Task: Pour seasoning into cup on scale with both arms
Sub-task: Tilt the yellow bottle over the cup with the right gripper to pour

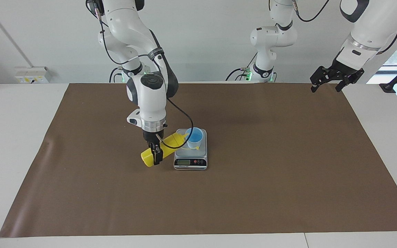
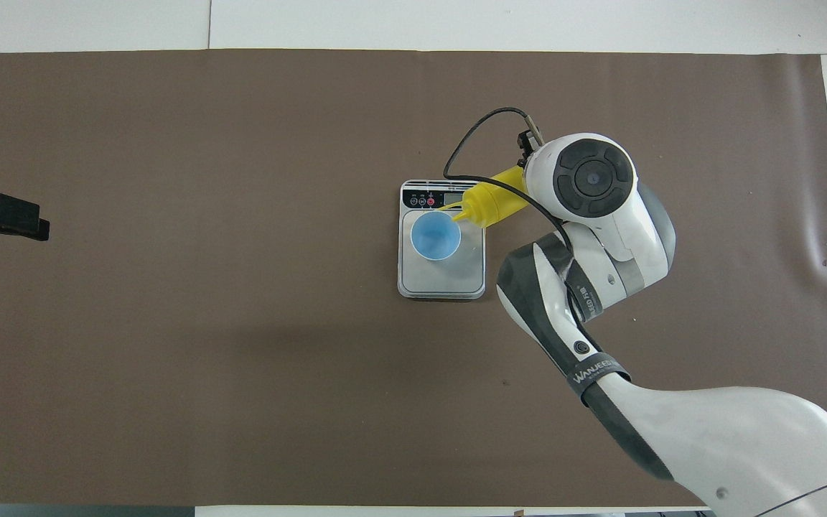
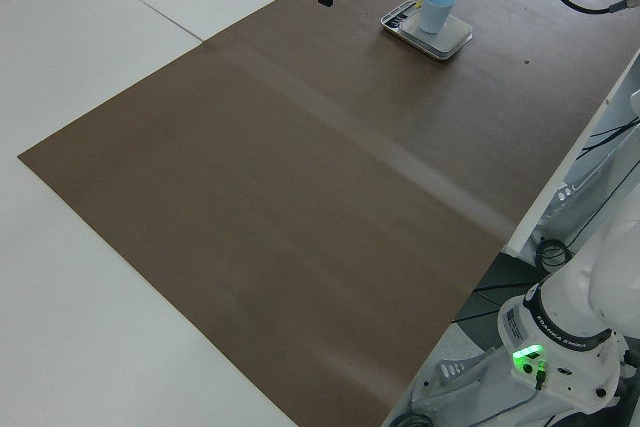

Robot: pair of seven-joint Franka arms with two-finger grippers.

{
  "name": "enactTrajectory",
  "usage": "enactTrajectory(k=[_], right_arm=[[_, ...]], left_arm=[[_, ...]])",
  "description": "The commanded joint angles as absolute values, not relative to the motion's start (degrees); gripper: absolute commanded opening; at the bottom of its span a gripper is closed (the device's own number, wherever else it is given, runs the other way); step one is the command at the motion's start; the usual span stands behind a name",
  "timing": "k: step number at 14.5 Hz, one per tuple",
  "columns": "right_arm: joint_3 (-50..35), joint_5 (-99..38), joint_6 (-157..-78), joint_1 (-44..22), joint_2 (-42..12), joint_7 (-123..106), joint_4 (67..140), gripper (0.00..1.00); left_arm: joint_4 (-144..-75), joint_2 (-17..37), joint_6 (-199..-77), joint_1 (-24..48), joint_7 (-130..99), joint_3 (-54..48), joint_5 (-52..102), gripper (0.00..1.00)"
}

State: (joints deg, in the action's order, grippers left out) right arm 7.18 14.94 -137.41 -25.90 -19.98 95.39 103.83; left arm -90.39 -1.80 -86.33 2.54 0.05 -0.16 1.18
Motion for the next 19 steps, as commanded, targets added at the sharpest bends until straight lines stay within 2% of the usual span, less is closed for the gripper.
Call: enactTrajectory(k=[1, 10, 19], right_arm=[[7.12, 18.89, -140.09, -25.40, -20.65, 94.04, 103.63, 0.00], [7.12, 25.48, -139.57, -25.49, -22.76, 93.60, 98.62, 0.00], [7.21, 27.42, -137.29, -28.39, -22.85, 93.87, 97.65, 0.00]], left_arm=[[-90.44, -2.02, -85.17, 1.94, 0.62, -0.09, 1.76, 1.00], [-90.44, -2.02, -85.17, 1.76, 0.70, -0.09, 1.67, 1.00], [-90.44, -2.02, -85.17, 1.76, 0.70, -0.09, 1.67, 1.00]])
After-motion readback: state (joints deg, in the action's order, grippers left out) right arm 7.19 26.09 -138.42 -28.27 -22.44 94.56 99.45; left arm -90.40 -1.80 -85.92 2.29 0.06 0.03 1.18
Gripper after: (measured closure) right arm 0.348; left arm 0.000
